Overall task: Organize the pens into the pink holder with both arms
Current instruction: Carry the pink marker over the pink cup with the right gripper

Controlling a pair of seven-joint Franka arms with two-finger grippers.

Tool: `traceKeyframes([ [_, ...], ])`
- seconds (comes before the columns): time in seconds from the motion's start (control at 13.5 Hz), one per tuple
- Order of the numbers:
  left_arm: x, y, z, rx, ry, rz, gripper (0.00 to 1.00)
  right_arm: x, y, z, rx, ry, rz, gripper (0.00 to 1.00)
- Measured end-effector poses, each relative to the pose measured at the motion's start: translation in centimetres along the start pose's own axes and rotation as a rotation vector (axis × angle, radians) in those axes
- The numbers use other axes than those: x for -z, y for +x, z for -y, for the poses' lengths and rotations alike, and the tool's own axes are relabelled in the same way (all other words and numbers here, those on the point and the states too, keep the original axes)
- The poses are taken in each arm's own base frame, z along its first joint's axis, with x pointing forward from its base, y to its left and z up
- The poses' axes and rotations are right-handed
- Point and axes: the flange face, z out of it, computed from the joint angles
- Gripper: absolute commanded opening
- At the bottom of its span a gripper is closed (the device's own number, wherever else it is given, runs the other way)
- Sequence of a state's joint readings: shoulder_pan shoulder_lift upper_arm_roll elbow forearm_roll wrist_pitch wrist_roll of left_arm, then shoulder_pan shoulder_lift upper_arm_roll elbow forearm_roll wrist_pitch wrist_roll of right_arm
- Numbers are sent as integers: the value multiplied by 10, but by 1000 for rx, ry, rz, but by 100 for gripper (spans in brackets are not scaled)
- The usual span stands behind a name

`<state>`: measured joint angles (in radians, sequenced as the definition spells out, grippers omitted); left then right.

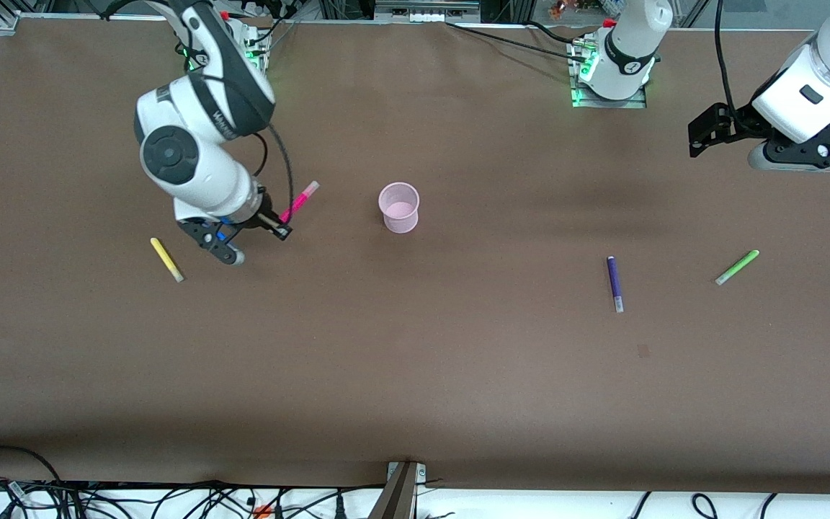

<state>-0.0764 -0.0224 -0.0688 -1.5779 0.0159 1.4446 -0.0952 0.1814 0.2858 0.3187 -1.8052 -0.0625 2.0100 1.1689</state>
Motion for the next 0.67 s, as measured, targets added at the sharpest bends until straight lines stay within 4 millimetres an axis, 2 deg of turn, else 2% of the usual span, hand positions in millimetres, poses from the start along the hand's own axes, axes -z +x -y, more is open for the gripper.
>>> traceKeyframes([
  [0.22, 0, 0, 0, 0, 0, 0, 100, 13, -64, 47, -27, 1, -186, 0],
  [0.37, 0, 0, 0, 0, 0, 0, 100, 12, -111, 76, -31, 23, -313, 0],
  [0.52, 0, 0, 0, 0, 0, 0, 100, -3, -156, 99, -10, 44, -449, 0],
  [0.67, 0, 0, 0, 0, 0, 0, 100, -30, -181, 111, -12, 50, -528, 0],
])
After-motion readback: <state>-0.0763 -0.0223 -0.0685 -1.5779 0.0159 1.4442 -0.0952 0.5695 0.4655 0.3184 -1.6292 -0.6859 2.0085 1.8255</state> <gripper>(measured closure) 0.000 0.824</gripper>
